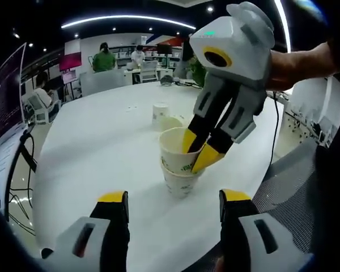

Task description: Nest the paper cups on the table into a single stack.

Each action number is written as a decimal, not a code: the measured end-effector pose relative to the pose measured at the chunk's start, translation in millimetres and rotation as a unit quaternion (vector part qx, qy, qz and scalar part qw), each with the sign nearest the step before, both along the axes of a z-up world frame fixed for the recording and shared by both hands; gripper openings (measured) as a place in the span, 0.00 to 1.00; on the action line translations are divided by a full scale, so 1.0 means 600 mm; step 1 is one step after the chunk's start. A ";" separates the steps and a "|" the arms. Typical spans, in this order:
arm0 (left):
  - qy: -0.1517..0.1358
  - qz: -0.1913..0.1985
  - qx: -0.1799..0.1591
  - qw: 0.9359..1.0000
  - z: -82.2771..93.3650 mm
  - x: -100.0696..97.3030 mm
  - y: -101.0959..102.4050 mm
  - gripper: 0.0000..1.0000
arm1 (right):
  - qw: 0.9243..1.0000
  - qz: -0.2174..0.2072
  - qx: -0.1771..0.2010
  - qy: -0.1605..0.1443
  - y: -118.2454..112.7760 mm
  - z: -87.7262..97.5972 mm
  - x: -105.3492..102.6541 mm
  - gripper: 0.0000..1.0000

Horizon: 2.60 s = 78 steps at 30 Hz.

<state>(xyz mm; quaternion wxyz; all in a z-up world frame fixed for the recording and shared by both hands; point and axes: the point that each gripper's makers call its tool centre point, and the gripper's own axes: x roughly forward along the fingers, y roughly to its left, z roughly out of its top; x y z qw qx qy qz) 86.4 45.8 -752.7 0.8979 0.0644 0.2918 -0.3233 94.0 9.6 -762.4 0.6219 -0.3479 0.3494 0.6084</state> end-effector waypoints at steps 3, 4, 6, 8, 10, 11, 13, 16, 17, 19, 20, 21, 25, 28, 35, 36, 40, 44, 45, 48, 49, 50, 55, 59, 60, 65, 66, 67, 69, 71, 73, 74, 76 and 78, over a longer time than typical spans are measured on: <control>0.001 -0.003 0.001 1.000 0.000 0.000 -0.002 0.63 | 1.000 -0.004 0.006 -0.002 -0.002 0.006 0.000 0.10; 0.001 -0.004 0.001 1.000 -0.001 0.000 -0.003 0.63 | 1.000 -0.006 0.011 -0.002 -0.002 0.009 0.001 0.12; 0.001 -0.008 0.004 1.000 -0.001 0.001 -0.006 0.63 | 1.000 -0.009 0.017 -0.001 -0.004 0.011 0.004 0.15; 0.003 -0.012 0.004 1.000 -0.001 0.000 -0.010 0.63 | 1.000 -0.010 0.022 -0.005 -0.007 0.016 0.007 0.17; 0.005 -0.025 0.011 1.000 -0.006 0.000 -0.016 0.63 | 0.999 -0.014 0.031 -0.011 -0.009 0.020 0.016 0.20; 0.006 -0.031 0.017 0.999 -0.008 0.000 -0.019 0.63 | 0.999 -0.019 0.039 -0.013 -0.010 0.025 0.022 0.21; 0.007 -0.036 0.019 0.999 -0.009 0.003 -0.021 0.63 | 0.997 -0.035 0.061 -0.019 -0.013 0.039 0.023 0.23; 0.010 -0.049 0.024 0.998 -0.017 0.009 -0.024 0.63 | 0.995 -0.056 0.081 -0.021 -0.030 0.044 0.039 0.27; 0.011 -0.053 0.027 0.998 -0.017 0.010 -0.026 0.63 | 0.995 -0.061 0.081 -0.020 -0.039 0.041 0.041 0.29; 0.014 -0.063 0.032 0.997 -0.024 0.012 -0.027 0.63 | 0.994 -0.065 0.080 -0.018 -0.049 0.034 0.042 0.33; 0.017 -0.068 0.034 0.997 -0.028 0.013 -0.028 0.63 | 0.995 -0.067 0.077 -0.018 -0.052 0.028 0.036 0.34; 0.019 -0.072 0.036 0.997 -0.031 0.013 -0.030 0.63 | 0.995 -0.067 0.075 -0.019 -0.056 0.023 0.035 0.35; 0.020 -0.086 0.045 0.995 -0.036 0.023 -0.036 0.62 | 0.995 -0.061 0.070 -0.027 -0.067 0.008 0.030 0.39; 0.020 -0.098 0.053 0.994 -0.043 0.029 -0.044 0.61 | 0.996 -0.055 0.063 -0.032 -0.071 -0.010 0.030 0.41; 0.016 -0.135 0.075 0.988 -0.061 0.050 -0.066 0.55 | 0.995 -0.068 0.065 -0.034 -0.067 -0.032 0.046 0.38; 0.013 -0.140 0.078 0.987 -0.060 0.052 -0.068 0.54 | 0.995 -0.067 0.064 -0.034 -0.064 -0.034 0.048 0.38; 0.015 -0.147 0.073 0.986 -0.065 0.064 -0.076 0.47 | 0.995 -0.071 0.066 -0.027 -0.060 -0.041 0.046 0.33; 0.012 -0.155 0.079 0.985 -0.064 0.073 -0.078 0.42 | 0.996 -0.063 0.062 -0.029 -0.062 -0.042 0.045 0.31; 0.012 -0.154 0.079 0.985 -0.063 0.076 -0.080 0.41 | 0.996 -0.064 0.063 -0.029 -0.063 -0.043 0.046 0.31; 0.012 -0.154 0.080 0.985 -0.066 0.084 -0.085 0.40 | 0.995 -0.070 0.064 -0.028 -0.066 -0.043 0.051 0.31; 0.011 -0.154 0.082 0.985 -0.068 0.088 -0.087 0.40 | 0.995 -0.073 0.063 -0.028 -0.069 -0.044 0.053 0.31; 0.011 -0.154 0.082 0.985 -0.068 0.091 -0.088 0.39 | 0.995 -0.075 0.061 -0.028 -0.072 -0.044 0.055 0.30; 0.013 -0.148 0.082 0.985 -0.069 0.096 -0.096 0.42 | 0.992 -0.110 0.051 -0.035 -0.103 -0.043 0.077 0.33; 0.013 -0.138 0.081 0.987 -0.064 0.095 -0.092 0.45 | 0.983 -0.168 0.064 -0.036 -0.136 -0.033 0.097 0.35; 0.014 -0.134 0.082 0.987 -0.063 0.093 -0.089 0.45 | 0.978 -0.194 0.067 -0.035 -0.154 -0.031 0.105 0.36; 0.017 -0.118 0.077 0.990 -0.063 0.085 -0.074 0.47 | 0.961 -0.263 0.075 -0.037 -0.208 -0.031 0.134 0.43; 0.019 -0.116 0.074 0.990 -0.062 0.082 -0.073 0.49 | 0.958 -0.275 0.077 -0.032 -0.213 -0.032 0.142 0.44; 0.022 -0.115 0.071 0.991 -0.062 0.079 -0.072 0.50 | 0.952 -0.293 0.082 -0.032 -0.223 -0.031 0.151 0.44; 0.022 -0.110 0.067 0.991 -0.057 0.069 -0.068 0.51 | 0.947 -0.306 0.084 -0.042 -0.237 -0.029 0.163 0.46; 0.023 -0.103 0.059 0.993 -0.051 0.062 -0.065 0.52 | 0.944 -0.316 0.081 -0.048 -0.249 -0.028 0.170 0.48; 0.023 -0.098 0.056 0.993 -0.054 0.060 -0.063 0.53 | 0.941 -0.327 0.076 -0.052 -0.260 -0.032 0.185 0.49; 0.024 -0.096 0.056 0.994 -0.054 0.058 -0.062 0.53 | 0.940 -0.328 0.075 -0.053 -0.261 -0.032 0.184 0.49; 0.024 -0.089 0.052 0.994 -0.050 0.050 -0.058 0.54 | 0.938 -0.334 0.074 -0.052 -0.264 -0.037 0.189 0.50; 0.025 -0.084 0.051 0.995 -0.049 0.047 -0.055 0.55 | 0.936 -0.341 0.072 -0.050 -0.271 -0.039 0.195 0.51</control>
